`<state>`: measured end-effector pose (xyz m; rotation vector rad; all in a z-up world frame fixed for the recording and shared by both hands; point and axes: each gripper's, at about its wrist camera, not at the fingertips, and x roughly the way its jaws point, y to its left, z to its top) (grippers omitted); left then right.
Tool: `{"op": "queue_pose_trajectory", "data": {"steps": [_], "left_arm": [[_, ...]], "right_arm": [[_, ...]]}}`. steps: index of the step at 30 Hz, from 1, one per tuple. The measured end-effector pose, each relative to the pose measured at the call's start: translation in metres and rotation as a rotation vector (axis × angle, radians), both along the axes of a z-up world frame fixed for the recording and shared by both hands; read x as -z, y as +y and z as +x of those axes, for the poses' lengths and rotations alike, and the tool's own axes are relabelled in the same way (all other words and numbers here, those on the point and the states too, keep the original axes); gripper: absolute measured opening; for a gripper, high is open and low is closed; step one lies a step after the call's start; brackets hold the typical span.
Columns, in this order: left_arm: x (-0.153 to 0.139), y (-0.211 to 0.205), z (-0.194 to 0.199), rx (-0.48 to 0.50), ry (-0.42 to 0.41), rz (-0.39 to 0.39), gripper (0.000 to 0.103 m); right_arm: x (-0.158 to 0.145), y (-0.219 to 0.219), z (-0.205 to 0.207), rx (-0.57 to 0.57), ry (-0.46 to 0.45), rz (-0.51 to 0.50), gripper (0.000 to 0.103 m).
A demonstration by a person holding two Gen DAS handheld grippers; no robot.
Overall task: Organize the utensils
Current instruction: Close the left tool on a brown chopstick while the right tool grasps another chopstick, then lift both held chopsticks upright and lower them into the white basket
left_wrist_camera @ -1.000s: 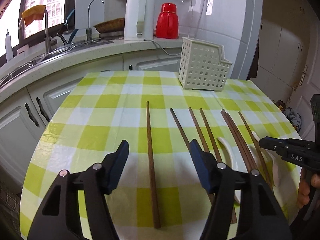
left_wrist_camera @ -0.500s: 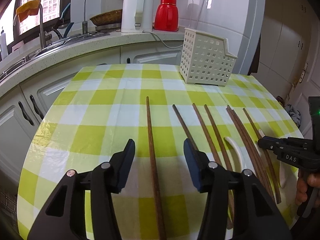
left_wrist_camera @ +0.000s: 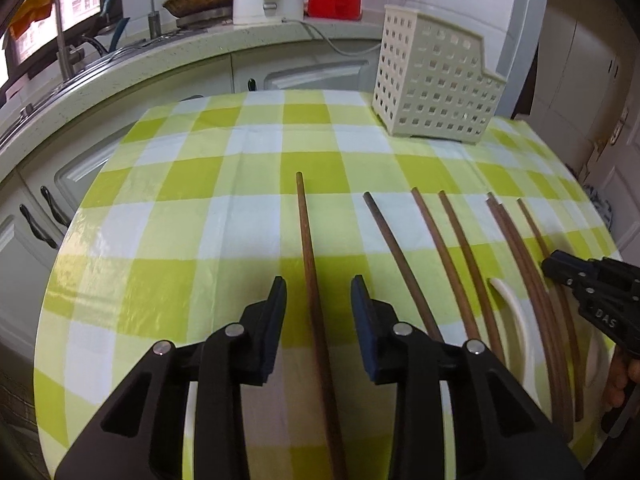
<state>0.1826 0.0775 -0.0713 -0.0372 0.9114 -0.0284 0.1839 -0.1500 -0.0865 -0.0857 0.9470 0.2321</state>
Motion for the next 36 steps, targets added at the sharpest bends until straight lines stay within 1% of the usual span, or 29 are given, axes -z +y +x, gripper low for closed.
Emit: {"op": "queue_pose_trajectory", "data": {"steps": [3,4,5,6,7,8,9,11,14,18,27,36], "left_arm": [[0.007,-0.002,0.009,0.012,0.029,0.025,0.027],[0.008,-0.005,0.011,0.018,0.025,0.053,0.027],[0.008,-0.006,0.012,0.02,0.023,0.064,0.026],[0.008,-0.007,0.014,0.022,0.024,0.069,0.022],[0.008,-0.007,0.016,0.021,0.024,0.073,0.013],[0.009,-0.007,0.017,0.019,0.024,0.082,0.009],[0.009,-0.008,0.018,0.018,0.024,0.086,0.007],[0.008,-0.007,0.019,0.019,0.027,0.068,0.007],[0.001,-0.008,0.015,0.026,0.005,0.047,0.006],[-0.015,-0.005,0.006,0.03,-0.034,0.029,0.006],[-0.064,-0.004,-0.024,0.03,-0.137,0.023,0.006],[-0.101,-0.014,-0.052,0.04,-0.217,0.033,0.006]], "right_arm": [[0.0,0.0,0.003,0.003,-0.003,0.001,0.013],[0.0,-0.001,0.004,0.006,-0.004,0.004,0.012],[0.0,-0.001,0.004,0.006,-0.004,0.004,0.011],[0.001,0.0,0.005,0.004,-0.007,0.001,0.011],[0.001,0.0,0.005,0.002,-0.009,0.003,0.01],[0.001,-0.001,0.006,0.003,-0.01,0.006,0.01],[0.001,-0.001,0.007,0.003,-0.011,0.009,0.009],[0.001,-0.003,0.008,0.002,-0.007,0.016,0.009],[0.0,-0.004,0.009,-0.004,-0.001,0.036,0.008],[-0.013,-0.002,0.002,-0.025,-0.036,0.049,0.008],[-0.063,-0.006,-0.023,-0.059,-0.15,0.091,0.008],[-0.105,-0.019,-0.049,-0.067,-0.249,0.127,0.008]]}}
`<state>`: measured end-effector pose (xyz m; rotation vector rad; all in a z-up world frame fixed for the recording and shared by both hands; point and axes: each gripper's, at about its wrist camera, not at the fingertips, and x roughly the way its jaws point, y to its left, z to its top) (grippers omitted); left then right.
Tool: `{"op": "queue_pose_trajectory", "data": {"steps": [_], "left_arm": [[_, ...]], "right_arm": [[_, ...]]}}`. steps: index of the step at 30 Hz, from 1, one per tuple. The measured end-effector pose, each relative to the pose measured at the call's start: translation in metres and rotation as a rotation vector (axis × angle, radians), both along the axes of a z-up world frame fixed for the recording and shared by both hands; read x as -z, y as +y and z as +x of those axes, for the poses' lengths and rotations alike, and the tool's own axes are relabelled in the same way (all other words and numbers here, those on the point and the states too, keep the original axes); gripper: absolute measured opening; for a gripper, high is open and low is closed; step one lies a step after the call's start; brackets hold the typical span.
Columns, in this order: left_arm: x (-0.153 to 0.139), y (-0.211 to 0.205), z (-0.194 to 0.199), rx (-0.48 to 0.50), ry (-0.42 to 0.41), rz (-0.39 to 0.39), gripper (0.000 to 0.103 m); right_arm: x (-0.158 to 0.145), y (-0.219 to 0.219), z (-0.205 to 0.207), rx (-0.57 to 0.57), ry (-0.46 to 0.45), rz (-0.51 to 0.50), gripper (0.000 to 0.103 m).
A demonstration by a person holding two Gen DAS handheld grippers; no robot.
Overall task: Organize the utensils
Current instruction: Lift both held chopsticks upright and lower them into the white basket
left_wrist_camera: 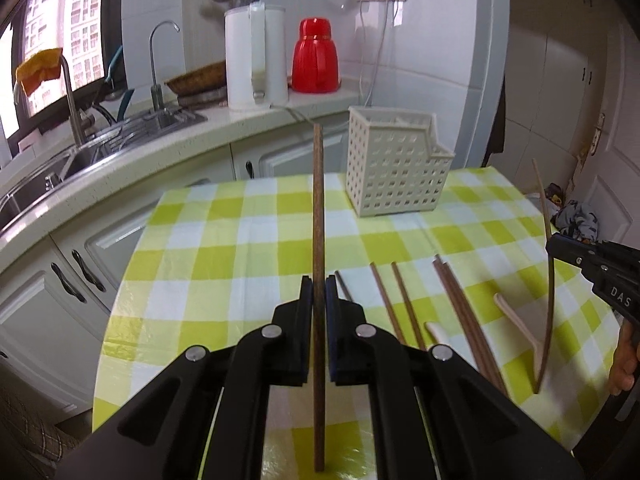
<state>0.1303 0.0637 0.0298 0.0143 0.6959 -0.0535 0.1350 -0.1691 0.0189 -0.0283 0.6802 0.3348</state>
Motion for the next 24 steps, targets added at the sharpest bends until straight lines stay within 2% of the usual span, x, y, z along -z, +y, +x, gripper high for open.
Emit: {"op": "queue_pose_trajectory", "data": {"steps": [13,19,24], "left_arm": [[-0.036,-0.016,-0.009,0.033,-0.062,0.0,0.006],[-0.063,-0.023,0.014,0.054,-0.105,-0.017,0.006],[-0.107,-0.034,0.05,0.095,-0.165,-0.045,0.006]], "right_arm": [[-0.032,-0.024,-0.008,0.016,-0.066,0.047,0.008],[-0.062,-0.024,0.015,0.017,-0.113,0.057,0.008],[-0.106,-0.02,0.055,0.029,-0.187,0.056,0.008]]}}
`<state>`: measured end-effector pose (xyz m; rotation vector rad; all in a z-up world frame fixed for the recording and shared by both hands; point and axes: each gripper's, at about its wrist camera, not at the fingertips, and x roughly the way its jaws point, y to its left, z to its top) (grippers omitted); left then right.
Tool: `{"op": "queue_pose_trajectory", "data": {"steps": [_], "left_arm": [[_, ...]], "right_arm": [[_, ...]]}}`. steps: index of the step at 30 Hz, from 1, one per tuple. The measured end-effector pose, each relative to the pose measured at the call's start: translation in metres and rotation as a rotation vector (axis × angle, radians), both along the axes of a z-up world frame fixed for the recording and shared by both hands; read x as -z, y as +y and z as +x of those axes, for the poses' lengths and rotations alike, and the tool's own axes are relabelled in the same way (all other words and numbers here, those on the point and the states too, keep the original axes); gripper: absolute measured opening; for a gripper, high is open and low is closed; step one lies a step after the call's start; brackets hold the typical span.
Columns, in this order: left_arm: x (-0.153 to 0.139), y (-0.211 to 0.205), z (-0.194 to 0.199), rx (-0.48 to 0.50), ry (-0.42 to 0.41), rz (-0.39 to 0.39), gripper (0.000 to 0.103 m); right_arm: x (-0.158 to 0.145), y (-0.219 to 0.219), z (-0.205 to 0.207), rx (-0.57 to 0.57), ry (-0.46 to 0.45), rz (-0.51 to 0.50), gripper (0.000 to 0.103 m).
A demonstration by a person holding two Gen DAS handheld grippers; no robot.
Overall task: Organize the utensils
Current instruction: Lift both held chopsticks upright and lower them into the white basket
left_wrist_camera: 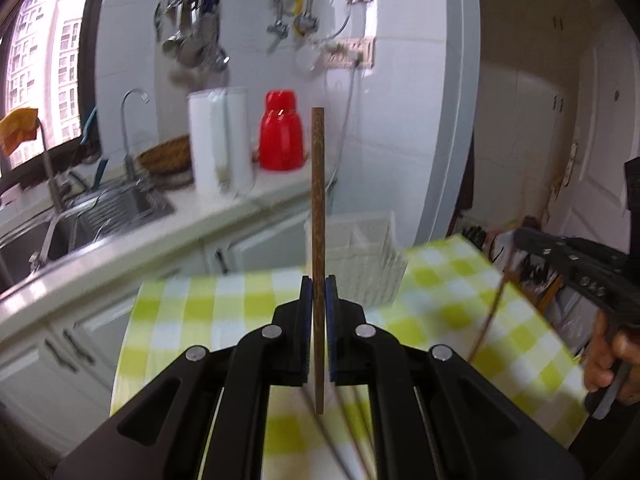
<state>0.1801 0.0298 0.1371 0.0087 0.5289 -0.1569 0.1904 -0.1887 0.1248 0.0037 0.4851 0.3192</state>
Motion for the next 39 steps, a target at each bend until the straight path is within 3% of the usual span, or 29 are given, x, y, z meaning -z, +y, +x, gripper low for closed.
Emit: {"op": "queue_pose_trajectory", "data": {"steps": [7,13,23,30,39], "left_arm": [[-0.059,-0.023,0.07,0.038,-0.082,-0.025,0.006],[-0.072,-0.034,0.129,0.035,-0.096,-0.054,0.006],[-0.028,-0.033,0.196,0.016,-0.029,-0.093,0.006],[0.017,-0.031,0.216,0.014,0.045,-0.107,0.006],[0.049,-0.033,0.227,0.02,0.138,-0.106,0.006]], "right_arm": [[-0.041,0.004,0.069,0.026,-0.055,0.024,0.008],[-0.047,0.003,0.128,0.044,-0.058,0.052,0.008],[-0.002,0.011,0.194,0.036,0.039,0.066,0.008],[0.037,0.021,0.208,0.019,0.129,0.039,0.008],[0.052,0.025,0.209,0.016,0.185,-0.006,0.008]]}}
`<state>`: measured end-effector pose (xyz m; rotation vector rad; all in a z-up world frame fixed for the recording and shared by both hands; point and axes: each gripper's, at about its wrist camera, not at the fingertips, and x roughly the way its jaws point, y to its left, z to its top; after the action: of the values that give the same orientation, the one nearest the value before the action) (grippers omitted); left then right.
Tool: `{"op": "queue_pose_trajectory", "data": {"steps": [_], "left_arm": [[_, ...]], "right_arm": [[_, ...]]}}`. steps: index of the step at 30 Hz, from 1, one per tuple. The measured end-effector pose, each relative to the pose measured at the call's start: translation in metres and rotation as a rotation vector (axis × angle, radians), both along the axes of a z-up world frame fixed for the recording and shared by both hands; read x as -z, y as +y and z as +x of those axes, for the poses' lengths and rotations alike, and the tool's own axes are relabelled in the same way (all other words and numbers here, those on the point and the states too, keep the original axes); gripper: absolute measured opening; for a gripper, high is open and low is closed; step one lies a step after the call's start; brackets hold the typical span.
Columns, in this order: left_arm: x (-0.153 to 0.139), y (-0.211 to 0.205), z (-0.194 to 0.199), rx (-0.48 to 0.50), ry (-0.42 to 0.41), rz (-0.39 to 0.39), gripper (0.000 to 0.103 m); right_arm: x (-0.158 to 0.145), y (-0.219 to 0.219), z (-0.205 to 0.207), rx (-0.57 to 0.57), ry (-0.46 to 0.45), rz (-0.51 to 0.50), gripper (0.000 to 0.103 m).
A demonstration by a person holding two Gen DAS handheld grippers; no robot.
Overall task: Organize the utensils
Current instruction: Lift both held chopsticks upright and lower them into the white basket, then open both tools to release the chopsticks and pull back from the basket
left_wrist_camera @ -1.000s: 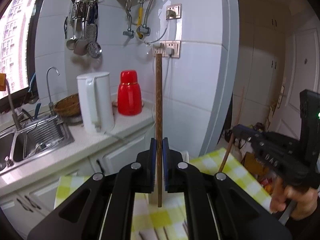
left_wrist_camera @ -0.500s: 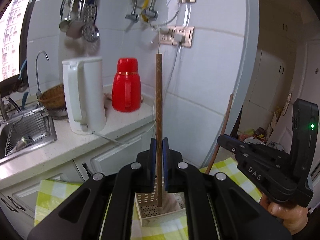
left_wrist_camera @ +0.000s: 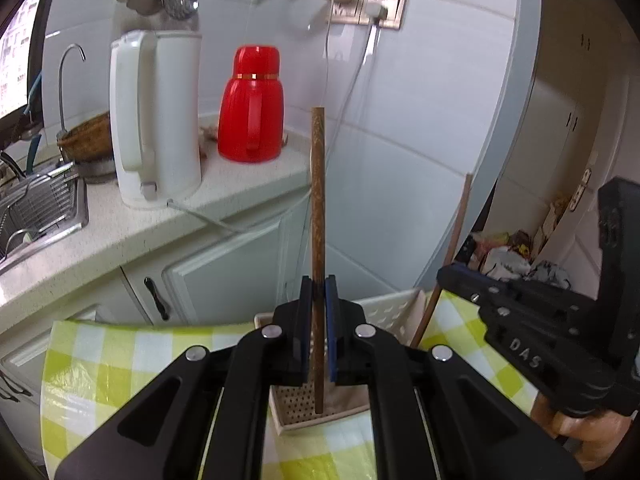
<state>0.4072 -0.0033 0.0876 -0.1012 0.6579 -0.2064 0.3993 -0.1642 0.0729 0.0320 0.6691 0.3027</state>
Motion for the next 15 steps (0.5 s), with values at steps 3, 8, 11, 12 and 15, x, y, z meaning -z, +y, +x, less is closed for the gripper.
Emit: {"op": "queue_pose_trajectory", "data": {"steps": [3,8,11,12,15], "left_arm": [[0.005,-0.001,0.002,-0.002,0.034,0.006,0.006],[0.013,-0.001,0.009,-0.007,0.084,0.018,0.006],[0.017,-0.001,0.012,-0.01,0.102,0.028,0.006],[0.018,-0.001,0.012,-0.012,0.103,0.029,0.007],[0.017,0.0,0.013,-0.016,0.101,0.027,0.015]], "right_arm": [[0.002,0.0,0.0,-0.002,0.012,-0.009,0.008],[0.005,0.0,0.001,-0.001,0.017,-0.021,0.008],[0.005,0.002,0.002,-0.001,0.016,-0.025,0.008],[0.005,0.002,0.003,-0.007,0.015,-0.024,0.008],[0.005,0.003,0.004,-0.005,0.006,-0.033,0.008]]}}
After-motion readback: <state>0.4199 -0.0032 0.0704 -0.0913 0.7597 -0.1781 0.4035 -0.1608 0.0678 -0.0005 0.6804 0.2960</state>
